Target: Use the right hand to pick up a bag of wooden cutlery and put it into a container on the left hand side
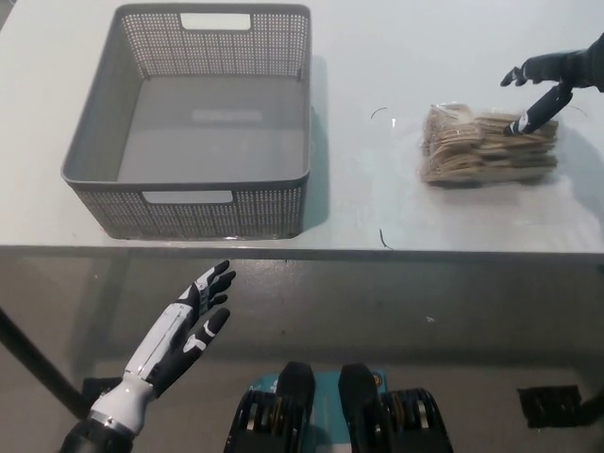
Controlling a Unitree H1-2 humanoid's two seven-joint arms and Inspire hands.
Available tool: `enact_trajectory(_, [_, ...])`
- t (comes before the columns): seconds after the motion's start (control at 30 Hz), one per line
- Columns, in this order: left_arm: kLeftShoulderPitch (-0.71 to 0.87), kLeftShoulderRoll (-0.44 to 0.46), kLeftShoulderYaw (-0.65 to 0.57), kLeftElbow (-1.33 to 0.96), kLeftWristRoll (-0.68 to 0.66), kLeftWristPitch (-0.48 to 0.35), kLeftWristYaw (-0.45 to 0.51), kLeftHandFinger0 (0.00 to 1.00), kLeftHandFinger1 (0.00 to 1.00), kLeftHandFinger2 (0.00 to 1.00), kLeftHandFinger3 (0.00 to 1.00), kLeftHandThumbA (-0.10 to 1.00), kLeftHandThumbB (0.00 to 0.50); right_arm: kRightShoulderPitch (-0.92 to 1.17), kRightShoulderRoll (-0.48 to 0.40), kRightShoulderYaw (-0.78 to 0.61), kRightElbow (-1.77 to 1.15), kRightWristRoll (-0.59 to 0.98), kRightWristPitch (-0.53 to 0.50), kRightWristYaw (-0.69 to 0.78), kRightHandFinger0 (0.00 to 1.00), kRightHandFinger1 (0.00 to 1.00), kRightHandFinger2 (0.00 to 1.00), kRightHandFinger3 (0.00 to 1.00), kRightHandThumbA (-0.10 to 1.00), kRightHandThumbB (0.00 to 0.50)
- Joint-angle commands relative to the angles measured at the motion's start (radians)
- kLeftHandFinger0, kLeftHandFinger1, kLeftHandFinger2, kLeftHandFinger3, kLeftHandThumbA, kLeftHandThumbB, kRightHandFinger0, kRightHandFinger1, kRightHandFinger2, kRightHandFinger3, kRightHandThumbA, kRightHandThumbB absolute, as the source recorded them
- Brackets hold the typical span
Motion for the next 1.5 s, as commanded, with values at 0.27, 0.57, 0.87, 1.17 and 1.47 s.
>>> enact_trajectory(0.27, [-0.023, 0.019, 0.002, -0.025, -0.015, -0.011, -0.027, 1.0, 1.0, 1.0, 1.0, 0.84, 0.194, 0.0, 0.043, 0.005, 0.031, 0.003, -0.068, 0.044, 1.0, 1.0, 1.0, 1.0, 0.71, 0.5])
enact_trajectory(0.57, [-0.045, 0.02, 0.003, -0.018, -0.008, -0.008, -0.035, 1.0, 1.0, 1.0, 1.0, 0.85, 0.221, 0.022, 0.039, -0.009, 0.007, 0.014, -0.043, 0.079, 1.0, 1.0, 1.0, 1.0, 0.67, 0.5])
enact_trajectory(0.87, [-0.046, 0.019, 0.005, -0.02, -0.007, -0.004, -0.036, 1.0, 1.0, 1.0, 1.0, 0.85, 0.228, 0.024, 0.034, -0.013, 0.051, 0.018, -0.042, 0.109, 1.0, 1.0, 1.0, 1.0, 0.6, 0.5])
enact_trajectory(1.17, [-0.056, 0.018, 0.006, -0.013, -0.006, -0.009, -0.039, 1.0, 1.0, 1.0, 1.0, 0.85, 0.231, 0.076, 0.091, 0.07, 0.135, -0.043, -0.077, 0.016, 1.0, 1.0, 1.0, 1.0, 0.67, 0.5])
enact_trajectory(1.47, [-0.052, 0.017, 0.005, -0.022, -0.008, -0.001, -0.04, 1.0, 1.0, 1.0, 1.0, 0.84, 0.214, 0.112, 0.121, 0.072, 0.195, -0.036, 0.002, -0.079, 1.0, 1.0, 1.0, 1.0, 0.54, 0.5])
